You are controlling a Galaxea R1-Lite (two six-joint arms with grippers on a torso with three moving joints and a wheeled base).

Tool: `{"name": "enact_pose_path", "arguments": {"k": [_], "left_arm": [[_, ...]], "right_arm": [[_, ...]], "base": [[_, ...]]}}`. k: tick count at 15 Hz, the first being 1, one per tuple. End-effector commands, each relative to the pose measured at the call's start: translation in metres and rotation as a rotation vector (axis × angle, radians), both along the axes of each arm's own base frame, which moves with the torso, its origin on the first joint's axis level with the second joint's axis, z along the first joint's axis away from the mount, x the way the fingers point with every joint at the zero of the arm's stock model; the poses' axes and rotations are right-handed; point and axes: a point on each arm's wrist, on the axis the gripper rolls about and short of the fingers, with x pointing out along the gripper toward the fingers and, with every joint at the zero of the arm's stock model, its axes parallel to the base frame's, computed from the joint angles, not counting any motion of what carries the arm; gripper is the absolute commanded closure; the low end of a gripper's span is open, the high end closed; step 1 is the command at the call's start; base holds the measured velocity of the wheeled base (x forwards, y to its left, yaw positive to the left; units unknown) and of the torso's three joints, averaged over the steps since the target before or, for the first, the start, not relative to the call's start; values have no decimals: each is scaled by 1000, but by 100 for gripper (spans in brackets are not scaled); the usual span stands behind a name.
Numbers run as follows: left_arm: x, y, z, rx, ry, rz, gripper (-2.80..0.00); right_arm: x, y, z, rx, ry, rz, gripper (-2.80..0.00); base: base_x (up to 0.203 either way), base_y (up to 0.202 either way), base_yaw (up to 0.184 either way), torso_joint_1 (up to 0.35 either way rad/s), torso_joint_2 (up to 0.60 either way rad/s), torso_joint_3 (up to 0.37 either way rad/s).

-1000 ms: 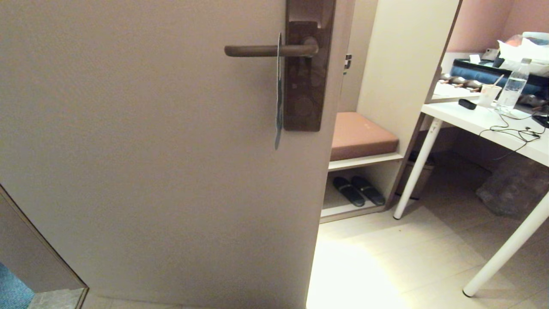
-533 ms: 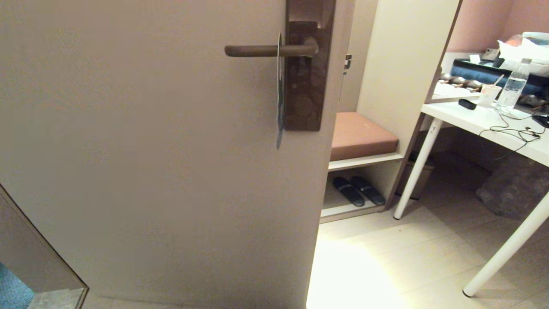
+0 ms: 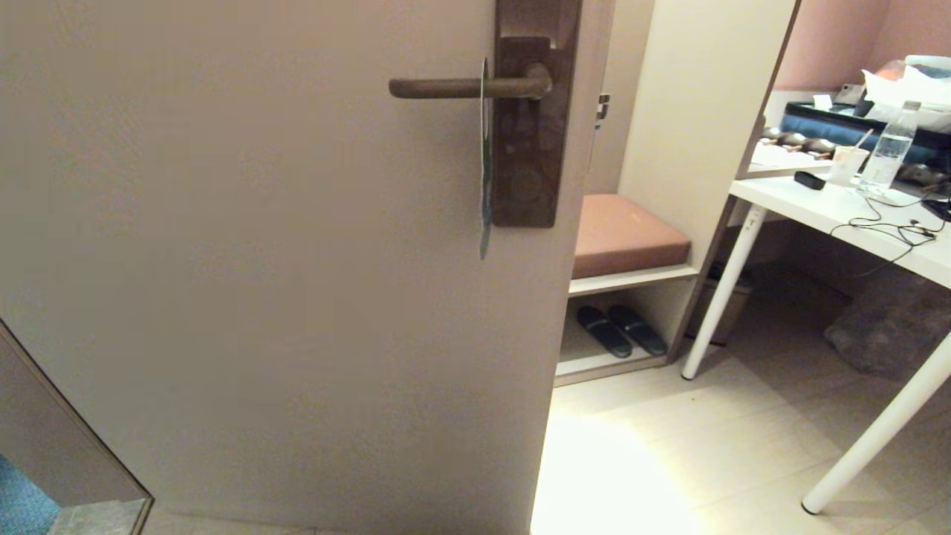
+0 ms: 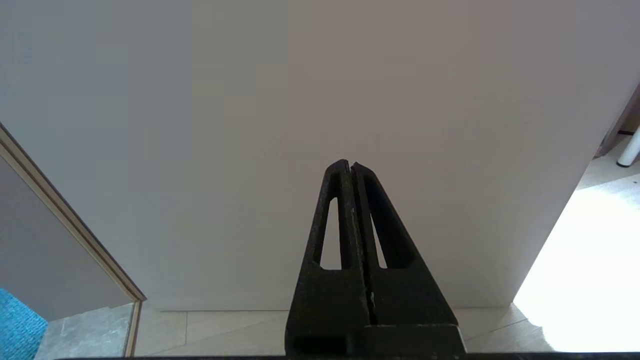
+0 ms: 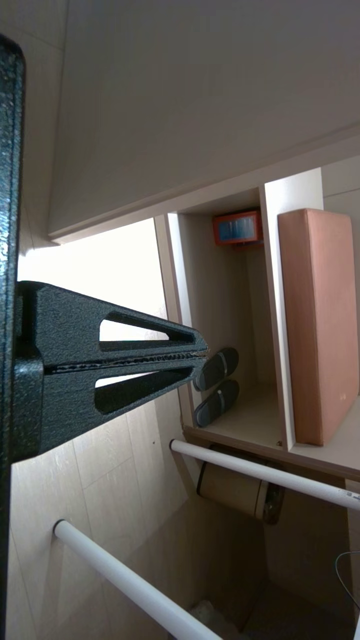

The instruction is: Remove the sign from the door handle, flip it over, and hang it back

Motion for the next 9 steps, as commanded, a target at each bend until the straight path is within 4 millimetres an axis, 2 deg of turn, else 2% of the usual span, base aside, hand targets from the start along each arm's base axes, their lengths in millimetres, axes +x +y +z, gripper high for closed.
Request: {"name": "enact_pose_path", "arguments": {"k": [1,9], "left_arm": [[0,0,0,1,0,1,0],[0,0,0,-36,0,4,0]], "right_arm": [[0,0,0,0,1,0,0],[0,0,0,3,1,0,0]], "base": [[0,0,0,0,0,0],[0,0,0,0,0,0]]}}
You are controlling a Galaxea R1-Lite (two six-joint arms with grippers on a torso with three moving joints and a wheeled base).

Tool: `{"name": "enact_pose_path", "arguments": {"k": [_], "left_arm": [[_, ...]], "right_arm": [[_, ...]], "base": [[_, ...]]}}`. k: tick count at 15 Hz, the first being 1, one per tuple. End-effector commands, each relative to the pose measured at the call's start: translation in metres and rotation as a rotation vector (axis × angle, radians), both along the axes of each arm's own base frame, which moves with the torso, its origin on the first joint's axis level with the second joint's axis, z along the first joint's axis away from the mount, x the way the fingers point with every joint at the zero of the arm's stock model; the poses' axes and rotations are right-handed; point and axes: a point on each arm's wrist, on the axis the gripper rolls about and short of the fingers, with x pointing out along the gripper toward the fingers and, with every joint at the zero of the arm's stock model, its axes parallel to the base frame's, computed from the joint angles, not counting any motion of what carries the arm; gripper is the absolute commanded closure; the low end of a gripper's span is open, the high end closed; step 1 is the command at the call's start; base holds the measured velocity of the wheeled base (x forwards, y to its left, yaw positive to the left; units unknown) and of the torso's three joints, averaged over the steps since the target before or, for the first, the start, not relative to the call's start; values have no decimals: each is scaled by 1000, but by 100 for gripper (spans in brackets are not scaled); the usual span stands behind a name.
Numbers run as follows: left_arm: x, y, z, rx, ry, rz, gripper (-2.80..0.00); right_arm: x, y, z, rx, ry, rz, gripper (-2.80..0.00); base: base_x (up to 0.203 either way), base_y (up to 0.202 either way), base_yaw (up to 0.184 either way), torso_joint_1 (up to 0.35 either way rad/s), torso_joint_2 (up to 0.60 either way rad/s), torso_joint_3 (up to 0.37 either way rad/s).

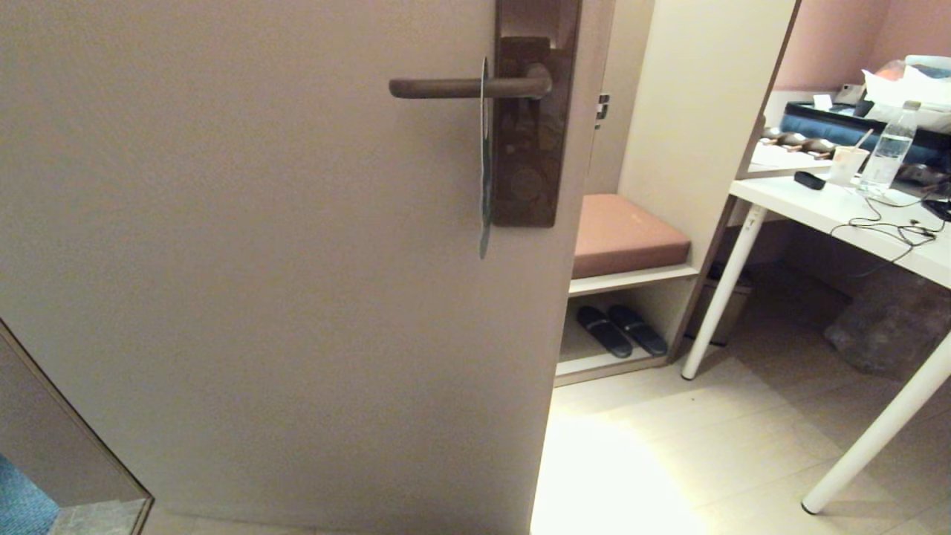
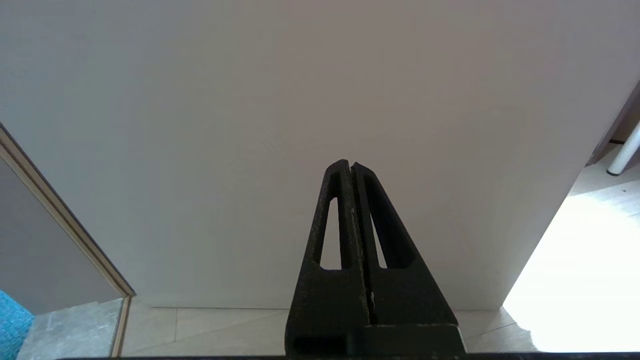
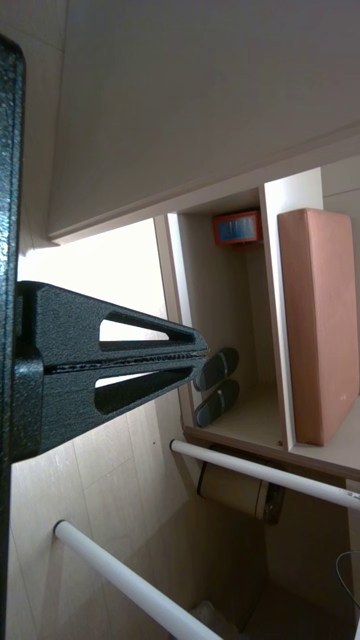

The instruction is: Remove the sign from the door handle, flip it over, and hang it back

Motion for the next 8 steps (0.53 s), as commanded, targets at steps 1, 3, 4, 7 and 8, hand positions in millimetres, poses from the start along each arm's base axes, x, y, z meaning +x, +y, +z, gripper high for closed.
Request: {"name": "enact_pose_path", "arguments": {"k": [1,3,4,7,8], "left_arm": [[0,0,0,2,-2,-1,0],[0,0,0,3,0,-2,0],[0,0,0,2,0,-1,0],[0,0,0,2,0,0,0],[0,0,0,3,0,0,0]], "right_arm": [[0,0,0,-1,1,0,0],[0,0,0,0,0,0,0],[0,0,0,0,0,0,0],[0,0,0,-1,0,0,0],[0,0,0,-1,0,0,0]], "base": [[0,0,0,0,0,0],[0,0,0,0,0,0],[0,0,0,0,0,0],[0,0,0,0,0,0],[0,0,0,0,0,0]]}}
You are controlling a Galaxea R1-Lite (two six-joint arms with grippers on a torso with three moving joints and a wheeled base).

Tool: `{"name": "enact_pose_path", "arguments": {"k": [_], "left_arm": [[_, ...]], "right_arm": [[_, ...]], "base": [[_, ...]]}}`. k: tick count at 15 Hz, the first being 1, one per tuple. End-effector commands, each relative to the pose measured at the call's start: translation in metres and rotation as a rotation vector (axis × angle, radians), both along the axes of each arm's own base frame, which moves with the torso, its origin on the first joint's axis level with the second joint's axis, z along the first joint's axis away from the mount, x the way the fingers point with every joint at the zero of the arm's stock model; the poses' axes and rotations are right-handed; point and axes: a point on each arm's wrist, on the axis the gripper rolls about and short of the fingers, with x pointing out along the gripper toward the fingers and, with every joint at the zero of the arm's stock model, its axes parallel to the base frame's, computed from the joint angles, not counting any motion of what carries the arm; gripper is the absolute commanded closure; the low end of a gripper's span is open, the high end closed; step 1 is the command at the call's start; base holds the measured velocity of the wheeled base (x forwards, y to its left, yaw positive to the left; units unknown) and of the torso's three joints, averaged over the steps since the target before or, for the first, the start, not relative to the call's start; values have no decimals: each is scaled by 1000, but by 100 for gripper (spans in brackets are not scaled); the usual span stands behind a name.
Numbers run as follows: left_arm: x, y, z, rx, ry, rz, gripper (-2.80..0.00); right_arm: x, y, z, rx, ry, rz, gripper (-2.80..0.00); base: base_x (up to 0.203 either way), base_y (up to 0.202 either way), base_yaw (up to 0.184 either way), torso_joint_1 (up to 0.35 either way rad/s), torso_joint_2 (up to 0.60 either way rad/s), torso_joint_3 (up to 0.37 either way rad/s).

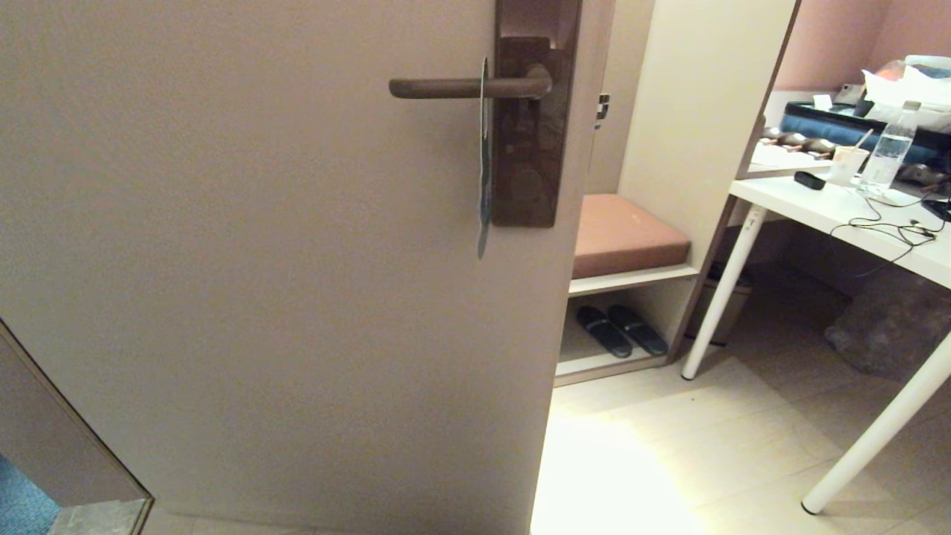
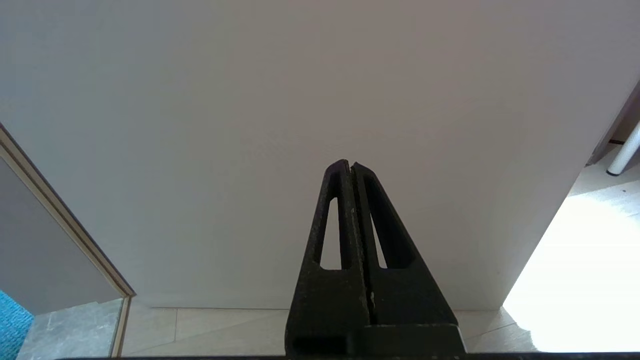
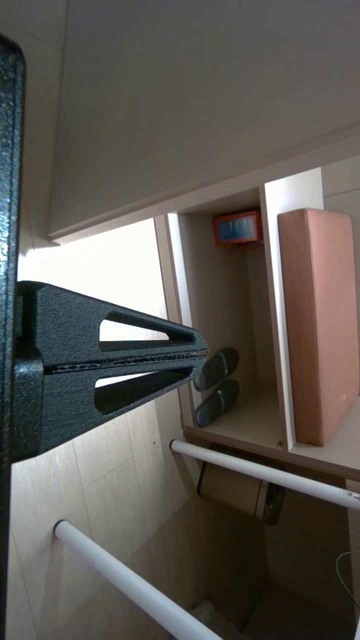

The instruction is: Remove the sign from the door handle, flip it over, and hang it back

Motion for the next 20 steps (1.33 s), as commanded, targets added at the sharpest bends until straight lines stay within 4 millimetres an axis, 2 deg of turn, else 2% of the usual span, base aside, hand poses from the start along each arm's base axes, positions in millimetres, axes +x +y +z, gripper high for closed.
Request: {"name": "enact_pose_path", "arguments": {"k": [1,13,20], "left_arm": [[0,0,0,1,0,-1,0],[0,0,0,64,-1,-8,0],[0,0,0,6,0,2,0]], "right_arm": [[0,0,0,1,0,0,0],[0,0,0,0,-1,0,0],[0,0,0,5,-1,-4,0]], "base": [[0,0,0,0,0,0],[0,0,0,0,0,0],[0,0,0,0,0,0]]}}
